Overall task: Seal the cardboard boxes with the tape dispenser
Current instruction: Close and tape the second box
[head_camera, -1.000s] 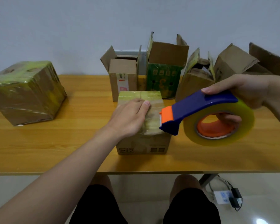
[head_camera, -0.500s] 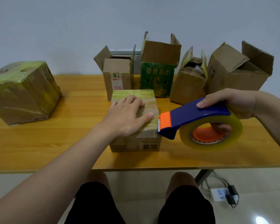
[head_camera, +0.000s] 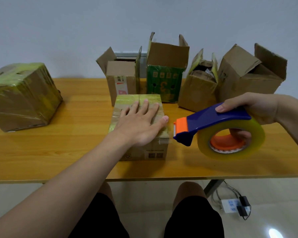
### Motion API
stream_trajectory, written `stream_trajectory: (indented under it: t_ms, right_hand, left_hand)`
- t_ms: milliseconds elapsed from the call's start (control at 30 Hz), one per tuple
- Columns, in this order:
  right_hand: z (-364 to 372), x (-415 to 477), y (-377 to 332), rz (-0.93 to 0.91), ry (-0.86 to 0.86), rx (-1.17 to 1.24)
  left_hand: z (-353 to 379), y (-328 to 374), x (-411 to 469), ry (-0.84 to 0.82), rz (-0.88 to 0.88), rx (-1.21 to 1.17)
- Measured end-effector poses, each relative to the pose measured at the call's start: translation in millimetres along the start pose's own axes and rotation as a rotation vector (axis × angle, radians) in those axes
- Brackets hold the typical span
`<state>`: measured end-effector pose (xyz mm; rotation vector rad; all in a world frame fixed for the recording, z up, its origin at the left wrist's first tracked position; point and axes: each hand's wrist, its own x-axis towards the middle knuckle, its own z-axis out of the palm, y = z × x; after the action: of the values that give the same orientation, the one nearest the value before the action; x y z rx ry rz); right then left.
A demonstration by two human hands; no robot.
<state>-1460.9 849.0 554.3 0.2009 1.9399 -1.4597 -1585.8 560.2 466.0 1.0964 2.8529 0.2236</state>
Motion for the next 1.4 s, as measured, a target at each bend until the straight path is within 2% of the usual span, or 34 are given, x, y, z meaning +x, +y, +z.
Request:
stream_trajectory:
  t_ms: [133, 333, 500, 600, 667, 767, 900, 1033, 1133, 1300, 1400]
  right_hand:
    - [-0.5, -4.4, -1.3, 0.035, 0.022, -0.068]
    - [21.8, 1.5, -37.6, 0.063, 0.12, -0.325]
    - [31.6, 8.8, -78.3, 0.187, 0.038, -0.47]
    - [50.9, 37.2, -80.4, 0.302, 0.151, -0.725]
    - [63.7, 55.5, -66.7, 0.303, 0.25, -0.829]
    - [65.1, 56.0, -59.2, 0.279, 0.301, -0.751]
    - [51.8, 29.7, -58.9, 0.218, 0.266, -0.654]
    - [34.3, 1.2, -56.3, 0.018, 0.376, -0.417]
    - [30.3, -7.8, -49.7, -0.116, 0.452, -0.185]
    - [49.1, 4.9, -43.9, -0.419, 0.455, 0.23]
    - [68.2, 28.1, -45.9, -0.577, 0.378, 0.262]
  left_hand:
    - [-3.2, 1.0, -0.7, -0.028, -0.003, 0.023]
    - [-1.6, 4.1, 1.1, -0.017, -0.03, 0.003]
    - [0.7, 5.0, 2.1, -0.014, -0.035, -0.027]
    - [-0.6, 3.9, 1.4, -0.019, -0.03, -0.051]
    - [-0.3, 2.9, -0.5, -0.031, -0.024, -0.053]
    - [-3.0, 3.5, -1.1, -0.012, -0.029, -0.091]
    - [-8.3, 3.8, -4.9, 0.015, 0.012, -0.208]
    - [-23.2, -3.9, -6.4, -0.028, 0.025, -0.398]
    - [-32.3, -14.3, -9.0, -0.082, 0.105, -0.368]
    - [-32.7, -24.7, -17.2, -0.009, 0.149, -0.266]
    - [-27.9, -32.9, -22.9, 0.092, 0.164, -0.299]
